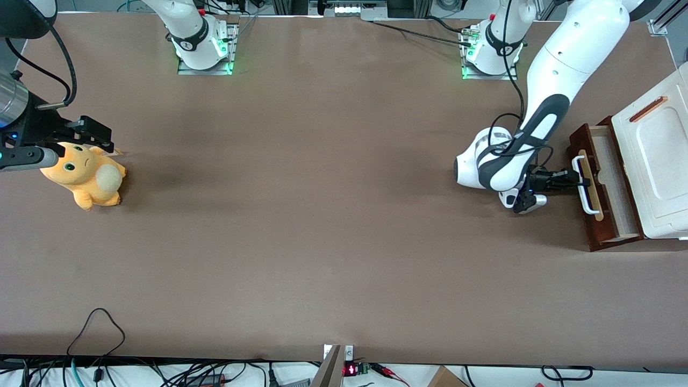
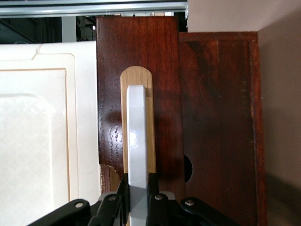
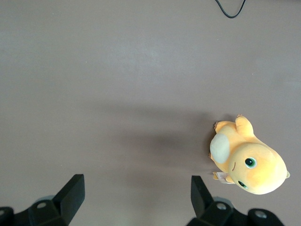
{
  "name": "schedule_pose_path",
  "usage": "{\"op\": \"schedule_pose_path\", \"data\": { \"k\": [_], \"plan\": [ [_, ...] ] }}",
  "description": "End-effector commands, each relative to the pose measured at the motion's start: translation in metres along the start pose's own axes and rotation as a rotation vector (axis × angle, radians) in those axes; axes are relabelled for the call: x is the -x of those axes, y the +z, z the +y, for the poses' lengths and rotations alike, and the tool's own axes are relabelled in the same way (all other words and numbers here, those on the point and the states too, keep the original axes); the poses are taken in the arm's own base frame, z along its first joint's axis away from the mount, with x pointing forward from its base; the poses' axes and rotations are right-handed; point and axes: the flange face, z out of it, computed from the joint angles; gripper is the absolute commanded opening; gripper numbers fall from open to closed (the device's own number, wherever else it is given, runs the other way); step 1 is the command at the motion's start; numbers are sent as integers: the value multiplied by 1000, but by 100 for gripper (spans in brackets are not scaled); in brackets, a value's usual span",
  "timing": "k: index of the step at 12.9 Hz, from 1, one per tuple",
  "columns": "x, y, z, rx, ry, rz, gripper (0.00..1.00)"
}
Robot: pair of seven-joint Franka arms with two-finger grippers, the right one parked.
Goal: Open lower drawer with left arm only
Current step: 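Pull the handle with the left gripper, sliding the drawer out of the cabinet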
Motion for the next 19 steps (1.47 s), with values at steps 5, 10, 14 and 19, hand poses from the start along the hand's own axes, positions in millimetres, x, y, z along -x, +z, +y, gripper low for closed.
{"op": "schedule_pose_path", "data": {
  "k": [5,10,14,19],
  "plan": [
    [-21,-85,-20,38,-16,142,0],
    [-21,-75,-17,39,-6,126,93],
    [-28,-75,-40,71,-39,80,100],
    [-69,-87,-136,436,44,-75,100]
  ]
}}
